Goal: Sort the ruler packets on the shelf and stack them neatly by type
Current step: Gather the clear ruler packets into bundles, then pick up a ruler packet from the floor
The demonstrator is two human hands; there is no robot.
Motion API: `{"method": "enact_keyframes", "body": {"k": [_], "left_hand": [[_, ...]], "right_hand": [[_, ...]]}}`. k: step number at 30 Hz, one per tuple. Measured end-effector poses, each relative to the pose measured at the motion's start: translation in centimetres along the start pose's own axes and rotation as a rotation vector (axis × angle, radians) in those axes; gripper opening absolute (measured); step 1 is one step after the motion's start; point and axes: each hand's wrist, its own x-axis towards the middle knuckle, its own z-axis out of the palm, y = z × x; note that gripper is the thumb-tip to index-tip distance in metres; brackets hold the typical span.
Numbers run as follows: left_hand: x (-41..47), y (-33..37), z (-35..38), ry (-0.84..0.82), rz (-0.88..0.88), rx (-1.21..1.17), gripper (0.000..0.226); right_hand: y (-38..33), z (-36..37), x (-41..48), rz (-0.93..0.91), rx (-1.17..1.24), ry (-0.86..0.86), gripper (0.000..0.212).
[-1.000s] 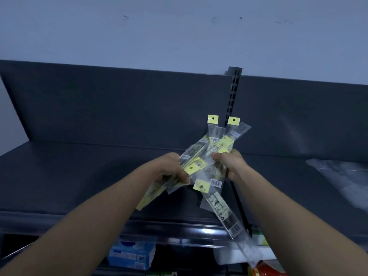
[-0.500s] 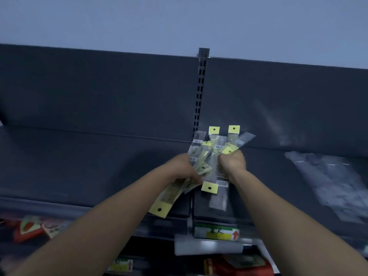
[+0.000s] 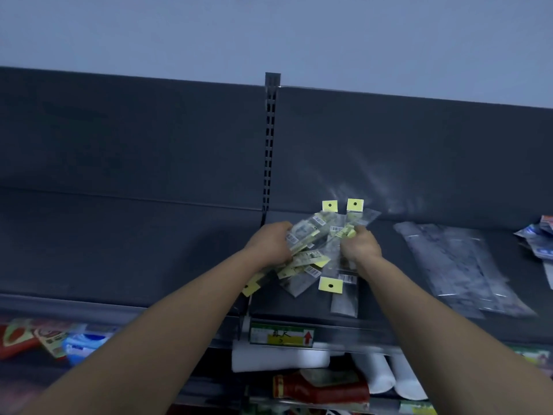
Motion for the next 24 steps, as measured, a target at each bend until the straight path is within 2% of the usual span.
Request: {"method": "enact_keyframes", "body": {"k": [2,5,11,18,24], "left_hand": [[0.0,0.0,0.2,0.033,0.003,0.017,0.044],[-0.3,-0.1,0.4,-0.005,0.049,0.070,0.048],[-1.4,-1.0,-0.4,0.018,0.103,0.125,0.031],[-5.3,-1.8,-0.8,0.167,0.272,0.376,0.033],[-10.8,-1.9,0.8,0.202,0.409,0.524,0.027]], "right_hand": [[0.4,-0.4,-0.5,-0.006,-0.102,-0.018,0.063],[0.9,-0.8,-1.2,-0.032,-0.213,-0.024,0.063],[1.2,-0.9,-3.8,-0.194,-0.359,0.088,0.067],[1.7,-0.4,-10.3,-0.386,-0.510,0.152,0.053],[3.7,0.5,-16.4,-0.546,-0.565,0.248,0.043]]}}
